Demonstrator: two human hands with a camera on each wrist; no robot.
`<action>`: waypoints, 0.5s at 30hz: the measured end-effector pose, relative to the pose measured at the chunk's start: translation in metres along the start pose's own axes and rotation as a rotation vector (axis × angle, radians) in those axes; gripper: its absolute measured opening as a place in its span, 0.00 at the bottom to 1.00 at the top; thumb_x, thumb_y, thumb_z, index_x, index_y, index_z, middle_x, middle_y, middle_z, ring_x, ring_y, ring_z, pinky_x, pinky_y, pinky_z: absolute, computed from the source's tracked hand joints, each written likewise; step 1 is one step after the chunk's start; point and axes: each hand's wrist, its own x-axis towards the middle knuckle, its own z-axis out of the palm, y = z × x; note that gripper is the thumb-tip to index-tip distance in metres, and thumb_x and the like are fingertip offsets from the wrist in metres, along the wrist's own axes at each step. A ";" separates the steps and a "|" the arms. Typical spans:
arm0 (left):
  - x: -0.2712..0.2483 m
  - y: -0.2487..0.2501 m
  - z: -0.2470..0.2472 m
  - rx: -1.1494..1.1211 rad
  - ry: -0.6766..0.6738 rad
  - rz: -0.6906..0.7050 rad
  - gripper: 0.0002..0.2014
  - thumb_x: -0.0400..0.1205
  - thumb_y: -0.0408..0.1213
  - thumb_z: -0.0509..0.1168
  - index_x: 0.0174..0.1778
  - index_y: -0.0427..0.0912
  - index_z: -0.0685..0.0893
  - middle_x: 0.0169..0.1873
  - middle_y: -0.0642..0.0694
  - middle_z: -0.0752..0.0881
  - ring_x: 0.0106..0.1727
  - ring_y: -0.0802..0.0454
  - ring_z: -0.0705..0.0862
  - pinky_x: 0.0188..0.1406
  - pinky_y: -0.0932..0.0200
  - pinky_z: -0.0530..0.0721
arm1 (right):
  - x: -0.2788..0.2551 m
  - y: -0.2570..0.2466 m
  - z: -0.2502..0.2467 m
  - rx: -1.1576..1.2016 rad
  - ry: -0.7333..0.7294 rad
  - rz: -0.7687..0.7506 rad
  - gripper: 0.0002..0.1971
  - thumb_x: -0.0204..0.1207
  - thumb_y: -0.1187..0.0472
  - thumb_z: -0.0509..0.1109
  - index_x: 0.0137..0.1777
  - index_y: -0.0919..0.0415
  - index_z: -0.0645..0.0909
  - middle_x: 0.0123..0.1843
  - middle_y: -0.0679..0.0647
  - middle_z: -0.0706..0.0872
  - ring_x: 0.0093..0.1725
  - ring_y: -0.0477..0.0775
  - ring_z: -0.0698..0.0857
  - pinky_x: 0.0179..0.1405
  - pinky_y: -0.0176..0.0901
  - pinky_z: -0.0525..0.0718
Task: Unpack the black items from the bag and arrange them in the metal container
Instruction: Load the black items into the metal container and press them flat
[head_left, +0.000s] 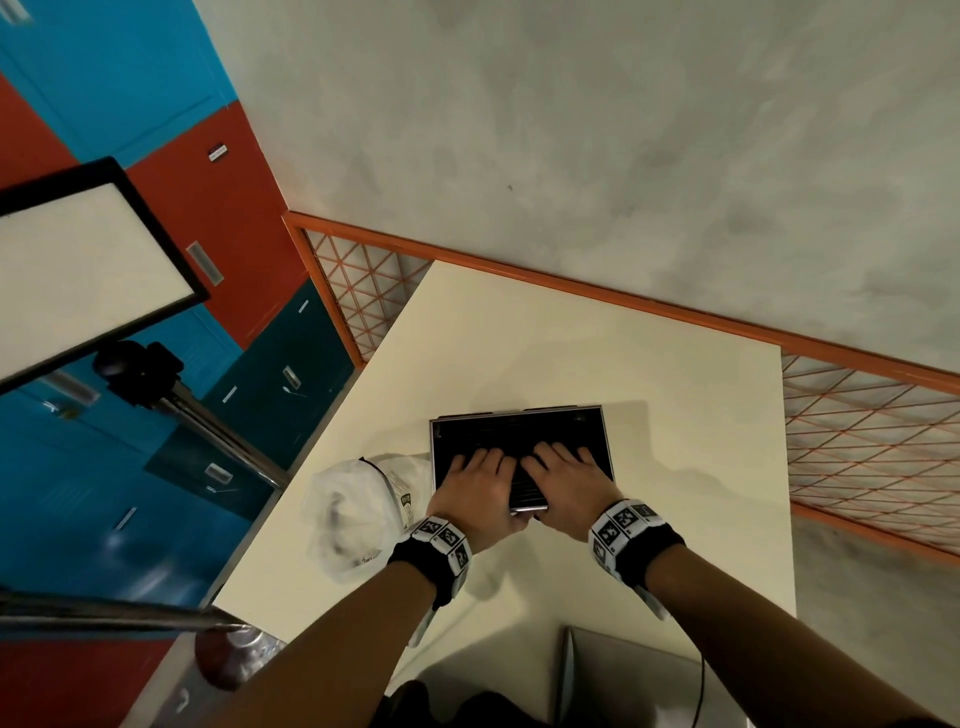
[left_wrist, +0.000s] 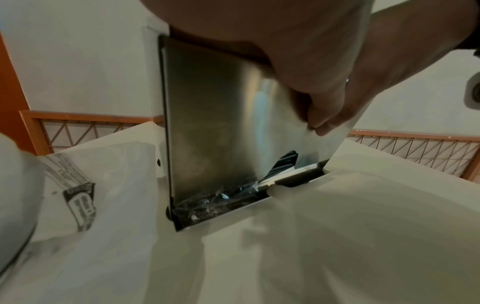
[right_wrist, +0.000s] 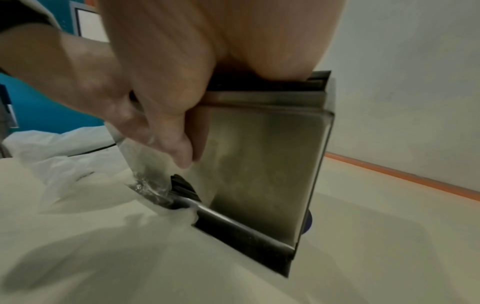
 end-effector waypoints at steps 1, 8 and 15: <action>0.000 0.000 0.000 -0.001 0.018 0.011 0.31 0.71 0.66 0.66 0.58 0.44 0.81 0.52 0.48 0.82 0.55 0.46 0.81 0.54 0.46 0.79 | -0.001 0.000 0.001 -0.003 0.019 -0.002 0.31 0.56 0.47 0.79 0.61 0.52 0.77 0.58 0.52 0.80 0.56 0.57 0.81 0.49 0.58 0.81; 0.001 0.001 -0.006 -0.014 -0.008 0.005 0.29 0.70 0.65 0.67 0.55 0.44 0.80 0.48 0.48 0.84 0.50 0.47 0.83 0.50 0.50 0.84 | -0.001 -0.001 -0.002 -0.017 0.017 0.006 0.29 0.58 0.47 0.78 0.60 0.51 0.75 0.55 0.50 0.82 0.55 0.57 0.81 0.49 0.59 0.79; 0.010 -0.002 -0.009 -0.017 -0.060 -0.014 0.27 0.72 0.64 0.64 0.56 0.45 0.79 0.48 0.48 0.86 0.50 0.47 0.86 0.49 0.50 0.85 | 0.007 -0.004 -0.008 -0.040 -0.046 0.059 0.27 0.66 0.47 0.71 0.65 0.51 0.73 0.59 0.51 0.81 0.61 0.56 0.79 0.56 0.62 0.74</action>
